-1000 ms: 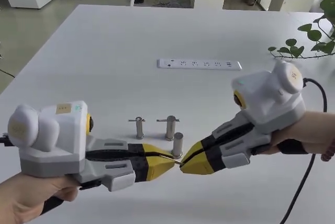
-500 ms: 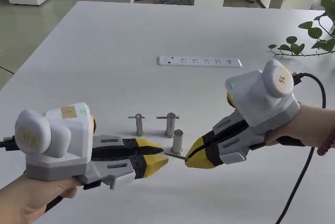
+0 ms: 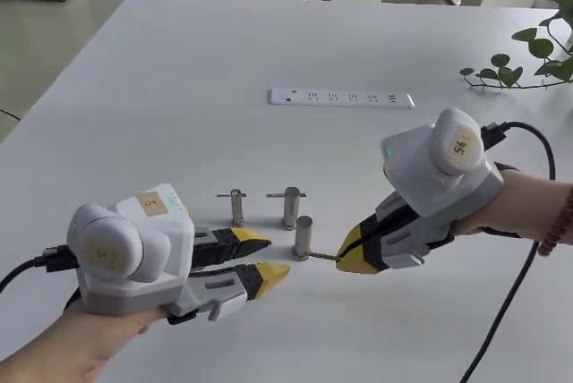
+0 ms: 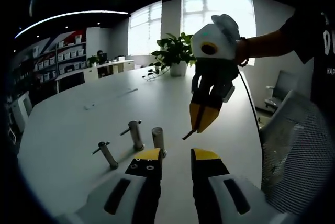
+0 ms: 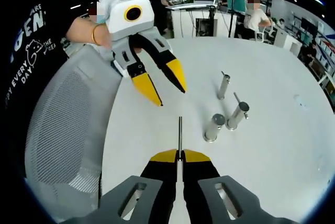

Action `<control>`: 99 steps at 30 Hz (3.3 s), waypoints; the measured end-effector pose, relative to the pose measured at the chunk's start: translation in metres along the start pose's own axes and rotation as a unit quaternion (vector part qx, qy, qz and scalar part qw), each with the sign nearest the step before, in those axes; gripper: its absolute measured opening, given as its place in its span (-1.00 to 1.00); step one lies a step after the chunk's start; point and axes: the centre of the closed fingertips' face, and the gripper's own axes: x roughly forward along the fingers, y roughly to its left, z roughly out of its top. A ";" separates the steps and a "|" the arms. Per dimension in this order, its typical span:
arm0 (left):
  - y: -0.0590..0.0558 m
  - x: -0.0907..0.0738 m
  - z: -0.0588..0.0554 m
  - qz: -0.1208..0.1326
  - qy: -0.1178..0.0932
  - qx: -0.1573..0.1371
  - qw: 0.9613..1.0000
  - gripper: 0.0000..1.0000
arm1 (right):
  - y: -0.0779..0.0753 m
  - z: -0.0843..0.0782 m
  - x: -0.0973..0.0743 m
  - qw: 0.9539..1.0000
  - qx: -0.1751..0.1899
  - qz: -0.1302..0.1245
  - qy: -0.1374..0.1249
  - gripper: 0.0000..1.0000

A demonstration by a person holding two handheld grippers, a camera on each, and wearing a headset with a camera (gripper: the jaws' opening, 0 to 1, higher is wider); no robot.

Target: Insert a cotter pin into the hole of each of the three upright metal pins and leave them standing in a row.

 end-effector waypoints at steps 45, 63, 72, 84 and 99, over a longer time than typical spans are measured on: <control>0.028 0.068 -0.017 0.035 0.061 0.017 0.997 -0.73 | -0.046 -0.010 0.000 0.997 -0.045 -0.036 0.060 -1.00; 0.030 0.073 -0.023 0.041 0.068 0.001 0.997 -0.77 | -0.049 0.005 0.008 0.996 -0.060 -0.038 0.055 -1.00; 0.030 0.076 -0.029 0.049 0.068 -0.017 0.996 -0.77 | -0.051 0.010 0.014 0.996 -0.060 -0.038 0.053 -1.00; 0.030 0.077 -0.031 0.063 0.062 -0.036 0.995 -0.77 | -0.054 0.017 0.021 0.998 -0.042 -0.041 0.032 -1.00; 0.031 0.078 -0.033 0.075 0.052 -0.072 0.993 -0.76 | -0.056 0.011 0.011 0.997 -0.025 -0.065 0.032 -0.94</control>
